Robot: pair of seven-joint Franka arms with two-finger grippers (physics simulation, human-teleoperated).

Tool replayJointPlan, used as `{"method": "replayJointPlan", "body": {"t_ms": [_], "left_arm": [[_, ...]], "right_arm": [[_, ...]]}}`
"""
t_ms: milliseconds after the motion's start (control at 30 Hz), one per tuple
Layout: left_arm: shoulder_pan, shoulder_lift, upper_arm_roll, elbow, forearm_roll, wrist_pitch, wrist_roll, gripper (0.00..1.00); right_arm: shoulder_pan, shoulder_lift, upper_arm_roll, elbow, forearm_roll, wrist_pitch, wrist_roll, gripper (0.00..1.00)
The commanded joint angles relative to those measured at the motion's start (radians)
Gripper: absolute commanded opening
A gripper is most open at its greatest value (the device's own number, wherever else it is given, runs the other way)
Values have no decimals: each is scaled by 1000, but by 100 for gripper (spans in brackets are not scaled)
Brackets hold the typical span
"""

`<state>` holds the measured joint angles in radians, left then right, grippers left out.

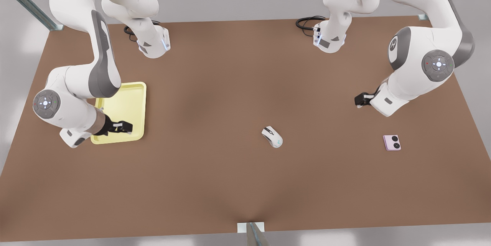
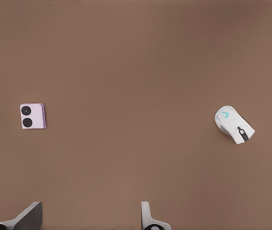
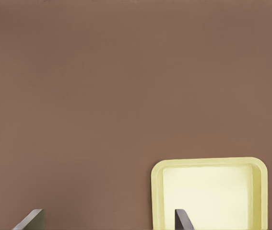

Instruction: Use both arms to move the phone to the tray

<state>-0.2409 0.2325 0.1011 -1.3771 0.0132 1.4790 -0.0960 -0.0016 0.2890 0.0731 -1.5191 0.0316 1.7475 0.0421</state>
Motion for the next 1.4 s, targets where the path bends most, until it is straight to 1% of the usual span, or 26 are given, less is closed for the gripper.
{"method": "replayJointPlan", "body": {"t_ms": [0, 67, 100, 133, 167, 200, 233, 267, 333, 367, 400, 500, 533, 567, 600, 767, 900, 1367], "left_arm": [[0, 1, 0, 0, 5, 21, -59, 100], [0, 10, 2, 0, 7, 11, -80, 100], [17, 40, 15, -52, 8, 7, -77, 100], [32, 123, 15, -56, 40, 26, -88, 100], [106, 218, 15, -56, 28, 141, -74, 100], [189, 264, 15, -59, -22, 234, -38, 100], [275, 309, 15, -59, -58, 300, 139, 100], [308, 349, 15, -60, -79, 349, 261, 100], [364, 393, 29, -126, -82, 530, 413, 100], [388, 399, 28, -146, -90, 578, 433, 100], [399, 401, 28, -210, -114, 687, 464, 100], [431, 453, 29, -211, -148, 771, 572, 100], [437, 472, 29, -211, -144, 837, 575, 100], [436, 473, 29, -215, -136, 840, 579, 100], [437, 470, 29, -253, -136, 839, 659, 100], [437, 476, 29, -258, -87, 828, 852, 100], [437, 487, 31, -287, -81, 824, 817, 100], [443, 519, 37, -286, -84, 843, 730, 100]], "right_arm": [[0, -1, 1, 0, 1, 67, 21, 100], [0, -2, -1, 0, 1, 67, 21, 100], [0, -1, -1, 0, 1, 67, 21, 100], [0, -1, 1, 0, 1, 67, 21, 100], [0, -1, 1, 0, 1, 67, 21, 100], [0, -1, 1, 0, 1, 67, 22, 100], [0, -1, -1, 0, 1, 67, 22, 100], [0, -1, 1, 0, 1, 67, 22, 100], [0, -1, -1, 0, 1, 67, 22, 100], [0, -2, -1, 0, 1, 67, 22, 100], [2, -2, -1, 0, 1, 67, 22, 100], [2, -2, 1, 1, 1, 67, 22, 100], [2, -2, -1, 0, 1, 67, 22, 100], [2, -2, -1, 0, 1, 67, 22, 100], [2, -1, -1, 0, 1, 67, 22, 100], [0, -1, -1, 0, 1, 67, 22, 100], [0, -1, 1, 0, 1, 67, 22, 100], [2, -1, -1, 0, 2, 67, 22, 100]]}}
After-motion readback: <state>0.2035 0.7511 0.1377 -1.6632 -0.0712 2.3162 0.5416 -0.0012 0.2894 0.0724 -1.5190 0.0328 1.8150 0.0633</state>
